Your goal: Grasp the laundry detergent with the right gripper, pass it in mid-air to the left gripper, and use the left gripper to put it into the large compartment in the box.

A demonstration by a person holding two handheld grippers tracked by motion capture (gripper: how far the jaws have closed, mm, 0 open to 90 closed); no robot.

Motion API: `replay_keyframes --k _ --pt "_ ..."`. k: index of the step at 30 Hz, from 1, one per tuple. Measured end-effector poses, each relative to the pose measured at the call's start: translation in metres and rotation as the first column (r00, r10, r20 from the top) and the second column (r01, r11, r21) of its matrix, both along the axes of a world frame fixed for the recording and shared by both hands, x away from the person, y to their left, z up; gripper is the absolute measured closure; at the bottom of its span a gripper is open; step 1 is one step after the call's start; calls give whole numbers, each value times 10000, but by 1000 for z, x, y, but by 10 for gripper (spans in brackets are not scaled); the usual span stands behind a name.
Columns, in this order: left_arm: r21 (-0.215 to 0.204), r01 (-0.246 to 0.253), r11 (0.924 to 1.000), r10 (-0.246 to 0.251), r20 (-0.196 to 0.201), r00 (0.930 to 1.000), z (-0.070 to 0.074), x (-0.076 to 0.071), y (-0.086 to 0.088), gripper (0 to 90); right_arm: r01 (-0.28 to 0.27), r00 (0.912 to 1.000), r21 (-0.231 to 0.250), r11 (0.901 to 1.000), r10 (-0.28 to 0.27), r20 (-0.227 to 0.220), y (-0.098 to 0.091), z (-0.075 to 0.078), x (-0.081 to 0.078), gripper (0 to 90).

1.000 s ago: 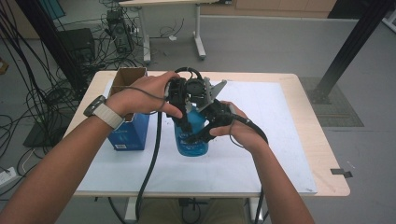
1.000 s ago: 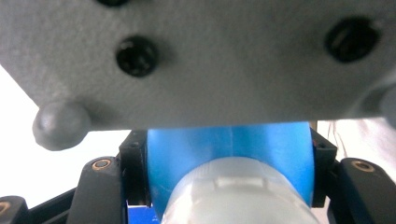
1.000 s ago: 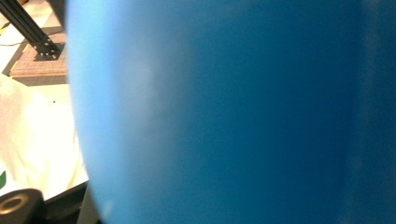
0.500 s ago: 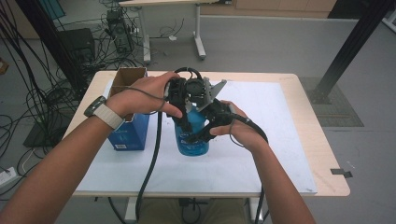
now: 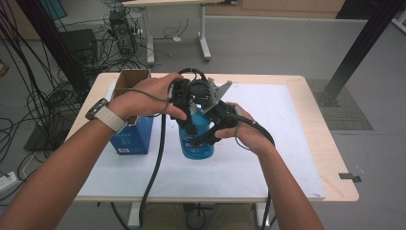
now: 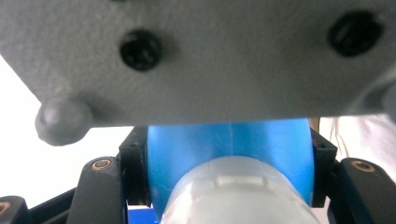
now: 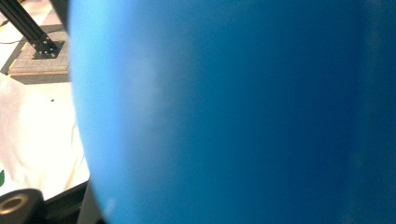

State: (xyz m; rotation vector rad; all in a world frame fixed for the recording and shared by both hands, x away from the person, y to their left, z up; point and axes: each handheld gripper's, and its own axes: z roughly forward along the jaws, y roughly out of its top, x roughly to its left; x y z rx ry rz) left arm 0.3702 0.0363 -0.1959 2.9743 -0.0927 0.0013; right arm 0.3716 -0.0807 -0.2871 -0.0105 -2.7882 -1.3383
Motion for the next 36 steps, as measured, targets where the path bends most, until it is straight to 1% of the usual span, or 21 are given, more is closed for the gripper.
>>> replay_keyframes --k 1,6,8,9,11,14,15,17,19,25,28,30,31,32,33,36 --pt "-37 -23 10000 23 2 10000 0 0 0 378 -98 9999 4 10000 98 52 0 0 1 435" --pt "-85 -62 9999 62 30 10000 2 -3 2 378 -134 9999 26 9999 134 39 0 2 -1 435" --pt "-150 -106 9998 107 41 9999 2 -4 2 378 -95 10000 47 9999 95 12 1 3 -2 435" --pt "-205 -106 9997 107 42 9999 2 -4 3 378 -104 9999 25 9999 104 71 0 3 -2 435" --pt "-198 -54 9998 55 50 10000 3 -4 3 378 -41 10000 5 10000 41 16 0 4 -4 434" --pt "-176 -27 9998 28 85 10000 3 -5 2 378 -19 10000 -16 10000 19 70 0 4 -4 435" --pt "-152 3 9999 -1 87 10000 3 -5 2 378 -33 10000 13 10000 33 29 0 4 -4 435" --pt "-197 -8 9998 10 70 10000 3 -5 2 379 -108 9999 -11 9999 108 113 0 4 -4 435" --pt "-198 -39 9998 41 63 10000 3 -5 2 379 -31 10000 -14 10000 31 36 -1 5 -5 435" --pt "-165 -36 9999 37 81 10000 3 -6 2 379 -135 9999 -34 9999 135 18 -1 5 -4 434" --pt "-175 -50 9998 51 85 10000 3 -6 2 378 -154 9998 -45 9999 155 106 0 5 -4 434" --pt "-269 -168 9995 170 55 9998 3 -6 3 378 -175 9998 -72 9998 176 126 0 5 -4 434" --pt "-293 -174 9994 176 57 9998 3 -6 3 379 -146 9999 -71 9999 147 87 0 6 -4 434" --pt "-231 -75 9997 77 98 9999 4 -6 3 378 -146 9999 -85 9999 147 88 0 6 -4 434" --pt "-306 -158 9994 160 87 9998 3 -6 3 378 -139 9999 -94 9999 140 100 0 6 -4 434" --pt "-308 -164 9994 167 105 9998 3 -6 3 378 -156 9997 -136 9998 159 192 0 6 -3 434"
